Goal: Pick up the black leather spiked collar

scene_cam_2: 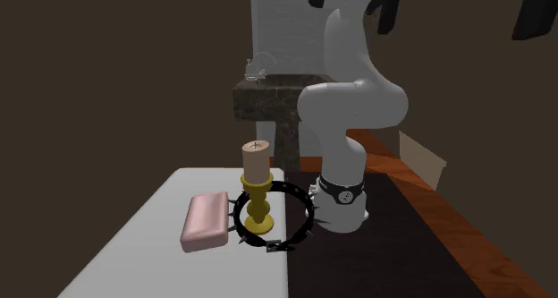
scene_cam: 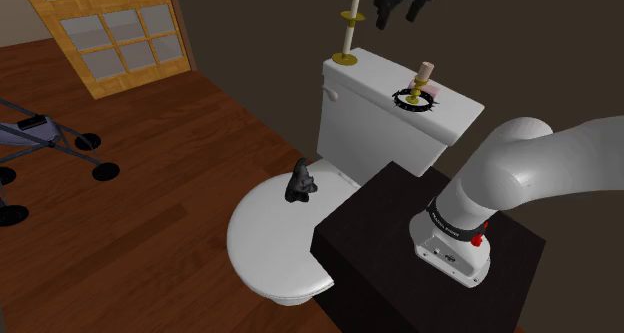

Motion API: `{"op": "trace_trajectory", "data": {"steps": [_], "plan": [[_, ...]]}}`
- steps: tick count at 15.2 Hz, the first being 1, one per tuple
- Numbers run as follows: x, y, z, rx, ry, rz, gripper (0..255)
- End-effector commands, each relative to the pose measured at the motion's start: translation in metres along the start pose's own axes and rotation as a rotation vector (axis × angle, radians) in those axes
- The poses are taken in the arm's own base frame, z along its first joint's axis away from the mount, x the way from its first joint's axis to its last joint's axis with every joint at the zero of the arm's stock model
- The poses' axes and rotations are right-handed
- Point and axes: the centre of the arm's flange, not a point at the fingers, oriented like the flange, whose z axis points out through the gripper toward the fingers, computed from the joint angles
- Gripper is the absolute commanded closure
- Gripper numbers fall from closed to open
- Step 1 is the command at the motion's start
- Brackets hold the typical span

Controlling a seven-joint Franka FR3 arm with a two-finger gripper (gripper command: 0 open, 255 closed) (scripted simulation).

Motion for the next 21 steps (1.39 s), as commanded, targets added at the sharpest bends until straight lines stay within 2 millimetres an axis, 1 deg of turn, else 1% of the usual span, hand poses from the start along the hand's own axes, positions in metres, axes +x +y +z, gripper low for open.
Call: {"op": "trace_trajectory", "data": {"steps": [1, 16, 17, 21], "plan": [[0.000, 0.000, 0.000, 0.000, 0.000, 0.000, 0], [-0.073, 0.080, 0.174, 0.057, 0.059, 0.031, 0], [-0.076, 0.083, 0.183, 0.060, 0.063, 0.033, 0], [-0.080, 0.082, 0.204, 0.060, 0.063, 0.033, 0]]}}
